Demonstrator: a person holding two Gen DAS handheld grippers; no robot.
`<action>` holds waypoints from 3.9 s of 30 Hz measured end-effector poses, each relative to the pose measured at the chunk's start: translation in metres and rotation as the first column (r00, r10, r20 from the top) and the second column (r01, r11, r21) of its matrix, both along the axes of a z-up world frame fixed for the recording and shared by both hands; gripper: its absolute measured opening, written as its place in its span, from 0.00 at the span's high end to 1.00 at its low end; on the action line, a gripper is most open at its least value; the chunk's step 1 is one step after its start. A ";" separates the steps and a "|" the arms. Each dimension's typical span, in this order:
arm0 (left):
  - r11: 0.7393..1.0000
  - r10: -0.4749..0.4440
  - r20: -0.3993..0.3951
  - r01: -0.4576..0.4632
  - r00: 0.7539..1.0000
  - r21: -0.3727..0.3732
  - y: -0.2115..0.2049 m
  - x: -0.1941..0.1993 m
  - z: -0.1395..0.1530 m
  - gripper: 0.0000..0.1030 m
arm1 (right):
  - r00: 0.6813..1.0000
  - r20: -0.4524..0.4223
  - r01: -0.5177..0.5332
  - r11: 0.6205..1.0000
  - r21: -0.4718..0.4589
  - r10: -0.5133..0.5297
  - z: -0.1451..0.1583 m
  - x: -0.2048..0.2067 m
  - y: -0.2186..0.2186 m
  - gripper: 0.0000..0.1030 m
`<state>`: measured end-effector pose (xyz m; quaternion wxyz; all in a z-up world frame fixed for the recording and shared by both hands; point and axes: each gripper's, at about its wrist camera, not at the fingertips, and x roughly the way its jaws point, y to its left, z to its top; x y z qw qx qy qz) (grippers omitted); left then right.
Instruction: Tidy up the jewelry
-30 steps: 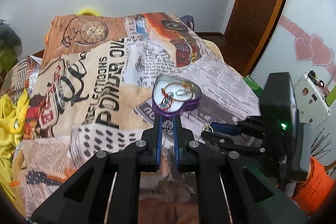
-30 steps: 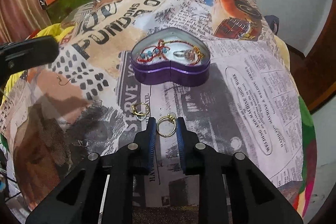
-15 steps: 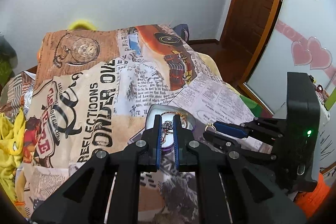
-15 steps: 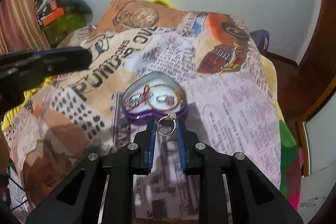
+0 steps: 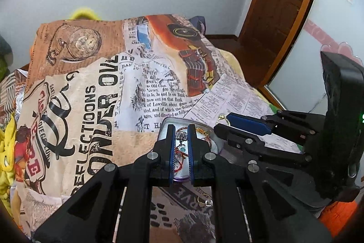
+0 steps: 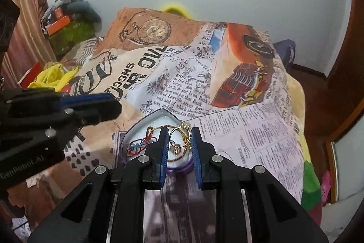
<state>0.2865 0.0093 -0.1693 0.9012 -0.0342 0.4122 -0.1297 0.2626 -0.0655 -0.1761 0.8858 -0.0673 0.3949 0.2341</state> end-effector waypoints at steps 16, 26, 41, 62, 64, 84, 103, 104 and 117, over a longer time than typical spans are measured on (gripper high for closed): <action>1.000 -0.024 -0.068 0.023 0.997 -0.019 0.001 0.017 -0.025 0.92 | 0.994 -0.088 -0.072 0.997 -0.013 0.071 -0.025 0.017 0.012 0.82; 1.000 -0.024 -0.020 0.024 1.000 -0.002 0.000 0.003 -0.005 0.92 | 0.992 -0.097 -0.084 0.996 -0.030 0.081 -0.017 0.010 0.013 0.82; 1.000 0.007 -0.004 -0.007 1.000 0.022 0.009 -0.040 0.024 0.78 | 0.998 -0.031 -0.049 0.999 -0.016 0.049 0.019 -0.028 -0.002 0.69; 0.996 -0.057 -0.197 0.068 0.979 0.052 -0.024 -0.066 -0.054 0.76 | 0.993 -0.114 -0.012 0.998 -0.056 0.006 -0.020 -0.063 -0.026 0.68; 0.996 -0.056 -0.196 0.070 0.979 0.062 -0.027 -0.063 -0.059 0.76 | 0.992 -0.123 0.002 0.998 -0.060 -0.010 -0.026 -0.064 -0.032 0.68; 0.999 -0.045 -0.226 0.037 0.973 -0.037 -0.021 -0.049 -0.073 0.93 | 0.985 -0.172 0.008 0.999 -0.035 -0.014 -0.042 -0.065 -0.041 0.68; 0.999 0.022 -0.084 -0.018 0.996 0.048 0.016 -0.083 -0.038 0.93 | 0.982 -0.162 -0.120 0.987 -0.105 0.102 -0.058 -0.061 0.024 0.72; 0.999 0.024 -0.083 -0.020 0.996 0.045 0.017 -0.084 -0.038 0.93 | 0.981 -0.160 -0.128 0.986 -0.108 0.109 -0.058 -0.061 0.024 0.80; 0.999 0.036 -0.075 -0.035 0.997 0.026 0.020 -0.085 -0.035 0.93 | 0.979 -0.154 -0.149 0.983 -0.111 0.131 -0.060 -0.058 0.032 0.91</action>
